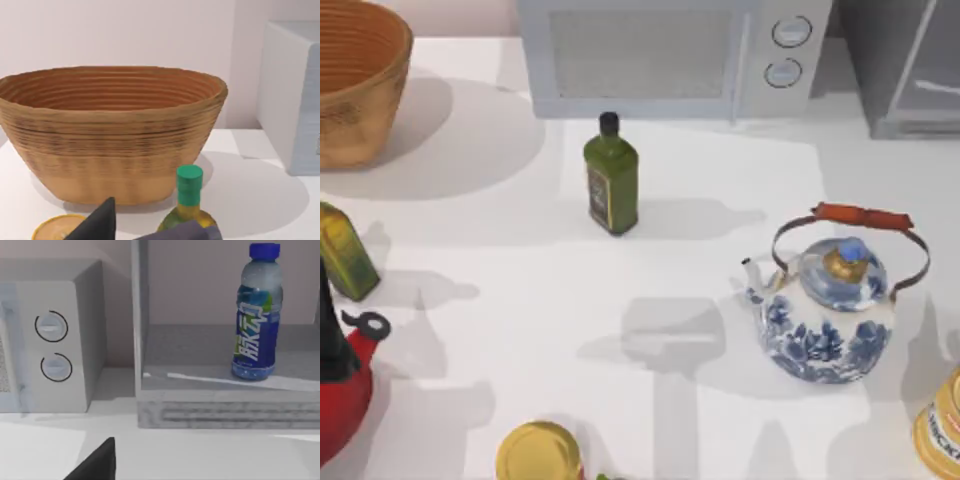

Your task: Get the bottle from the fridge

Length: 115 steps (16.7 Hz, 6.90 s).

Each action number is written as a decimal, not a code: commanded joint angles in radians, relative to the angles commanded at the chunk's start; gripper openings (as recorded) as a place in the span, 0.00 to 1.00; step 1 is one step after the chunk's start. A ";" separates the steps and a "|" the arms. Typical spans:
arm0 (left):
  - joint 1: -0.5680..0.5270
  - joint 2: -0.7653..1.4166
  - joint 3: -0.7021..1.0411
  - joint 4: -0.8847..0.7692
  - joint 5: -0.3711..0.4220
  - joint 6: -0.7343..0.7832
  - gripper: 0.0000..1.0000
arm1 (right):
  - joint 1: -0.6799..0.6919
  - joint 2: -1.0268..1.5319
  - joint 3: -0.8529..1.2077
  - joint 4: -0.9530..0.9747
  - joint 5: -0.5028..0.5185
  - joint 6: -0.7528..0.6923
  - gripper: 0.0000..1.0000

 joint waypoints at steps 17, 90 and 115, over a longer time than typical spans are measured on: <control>0.000 0.000 0.000 0.000 0.000 0.000 1.00 | -0.298 0.995 0.102 0.897 -0.283 0.013 1.00; 0.000 0.000 0.000 0.000 0.000 0.000 1.00 | -0.205 2.319 1.265 1.052 -0.168 -0.002 0.00; 0.000 0.000 0.000 0.000 0.000 0.000 1.00 | -0.242 2.003 0.954 1.026 -0.205 0.004 0.00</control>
